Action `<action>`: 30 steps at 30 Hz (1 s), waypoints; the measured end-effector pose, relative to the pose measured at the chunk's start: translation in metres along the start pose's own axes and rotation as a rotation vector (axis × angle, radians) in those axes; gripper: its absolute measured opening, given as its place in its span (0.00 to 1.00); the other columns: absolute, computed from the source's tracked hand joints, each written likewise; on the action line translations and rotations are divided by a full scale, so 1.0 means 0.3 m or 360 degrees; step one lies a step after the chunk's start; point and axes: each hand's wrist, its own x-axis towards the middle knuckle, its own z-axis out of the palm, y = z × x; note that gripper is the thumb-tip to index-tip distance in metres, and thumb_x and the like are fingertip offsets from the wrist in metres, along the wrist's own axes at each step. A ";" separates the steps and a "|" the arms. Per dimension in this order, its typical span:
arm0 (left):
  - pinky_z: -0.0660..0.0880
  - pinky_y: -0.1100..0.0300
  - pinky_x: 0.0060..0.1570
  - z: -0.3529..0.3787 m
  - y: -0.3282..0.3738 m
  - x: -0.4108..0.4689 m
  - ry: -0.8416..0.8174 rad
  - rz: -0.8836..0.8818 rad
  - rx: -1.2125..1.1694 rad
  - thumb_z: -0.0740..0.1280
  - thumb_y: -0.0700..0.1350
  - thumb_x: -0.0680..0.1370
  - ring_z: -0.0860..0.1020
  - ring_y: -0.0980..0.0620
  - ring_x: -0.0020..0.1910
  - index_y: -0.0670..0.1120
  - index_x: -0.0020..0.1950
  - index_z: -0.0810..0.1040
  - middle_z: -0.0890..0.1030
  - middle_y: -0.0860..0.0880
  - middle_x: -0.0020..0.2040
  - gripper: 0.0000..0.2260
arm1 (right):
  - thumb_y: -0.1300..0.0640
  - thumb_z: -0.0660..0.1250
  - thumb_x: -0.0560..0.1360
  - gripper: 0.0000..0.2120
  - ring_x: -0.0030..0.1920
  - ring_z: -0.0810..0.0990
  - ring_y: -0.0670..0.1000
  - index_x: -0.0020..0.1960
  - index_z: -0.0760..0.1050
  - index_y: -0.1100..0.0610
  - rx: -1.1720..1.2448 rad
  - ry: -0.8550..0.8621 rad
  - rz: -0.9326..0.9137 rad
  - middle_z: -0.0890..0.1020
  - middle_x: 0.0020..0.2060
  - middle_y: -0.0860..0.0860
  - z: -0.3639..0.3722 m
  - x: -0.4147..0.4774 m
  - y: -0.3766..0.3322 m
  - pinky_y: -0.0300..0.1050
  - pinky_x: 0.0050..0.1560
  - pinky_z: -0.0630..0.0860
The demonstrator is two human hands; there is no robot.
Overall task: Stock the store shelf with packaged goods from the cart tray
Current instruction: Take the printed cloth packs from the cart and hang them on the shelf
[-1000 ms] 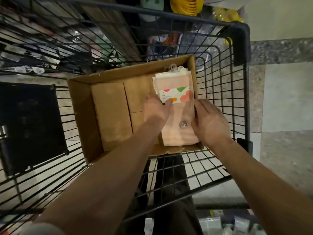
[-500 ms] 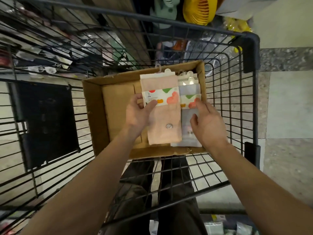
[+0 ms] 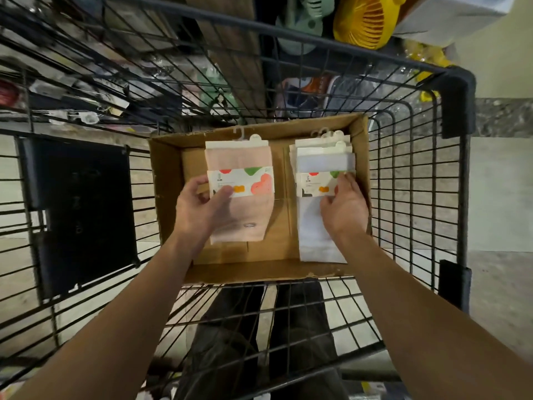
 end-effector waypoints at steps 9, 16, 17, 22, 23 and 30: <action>0.84 0.45 0.56 -0.046 -0.039 -0.007 0.0092 -0.0038 -0.0081 0.77 0.46 0.76 0.86 0.50 0.54 0.45 0.68 0.75 0.87 0.51 0.55 0.22 | 0.57 0.75 0.75 0.37 0.70 0.71 0.56 0.79 0.60 0.54 0.0296 0.0184 0.0090 0.68 0.72 0.55 0.004 0.015 -0.022 0.46 0.69 0.69; 0.85 0.51 0.51 -0.035 -0.059 -0.028 -0.0003 -0.0086 -0.0078 0.77 0.46 0.77 0.87 0.51 0.54 0.47 0.69 0.75 0.87 0.53 0.54 0.23 | 0.44 0.80 0.67 0.56 0.70 0.68 0.62 0.80 0.50 0.60 -0.0098 0.0205 0.0205 0.64 0.72 0.60 0.066 0.010 -0.052 0.57 0.73 0.67; 0.85 0.52 0.49 -0.035 -0.061 -0.028 -0.0005 -0.0088 -0.0088 0.76 0.45 0.77 0.87 0.51 0.54 0.47 0.68 0.75 0.87 0.52 0.55 0.22 | 0.42 0.80 0.67 0.56 0.70 0.67 0.62 0.80 0.50 0.62 -0.0129 0.0223 0.0238 0.64 0.72 0.61 0.070 0.005 -0.060 0.57 0.73 0.66; 0.85 0.55 0.46 -0.037 -0.068 -0.028 0.0007 -0.0095 -0.0111 0.77 0.45 0.76 0.87 0.51 0.54 0.47 0.66 0.76 0.87 0.53 0.54 0.20 | 0.40 0.79 0.67 0.56 0.72 0.66 0.62 0.79 0.51 0.64 -0.0127 0.0206 0.0286 0.64 0.72 0.62 0.065 0.014 -0.056 0.55 0.73 0.63; 0.85 0.55 0.46 -0.035 -0.069 -0.028 0.0006 -0.0088 -0.0102 0.77 0.45 0.76 0.87 0.52 0.53 0.47 0.66 0.76 0.87 0.53 0.54 0.20 | 0.40 0.79 0.67 0.56 0.72 0.66 0.62 0.79 0.51 0.64 -0.0108 0.0196 0.0291 0.64 0.72 0.62 0.064 0.018 -0.052 0.54 0.74 0.62; 0.83 0.63 0.40 -0.022 -0.066 -0.041 0.0014 -0.0043 -0.0084 0.76 0.42 0.77 0.87 0.56 0.50 0.44 0.66 0.76 0.88 0.57 0.49 0.19 | 0.46 0.80 0.67 0.43 0.67 0.70 0.61 0.74 0.65 0.61 0.0122 0.0268 0.0264 0.70 0.65 0.59 0.067 0.024 -0.050 0.54 0.71 0.64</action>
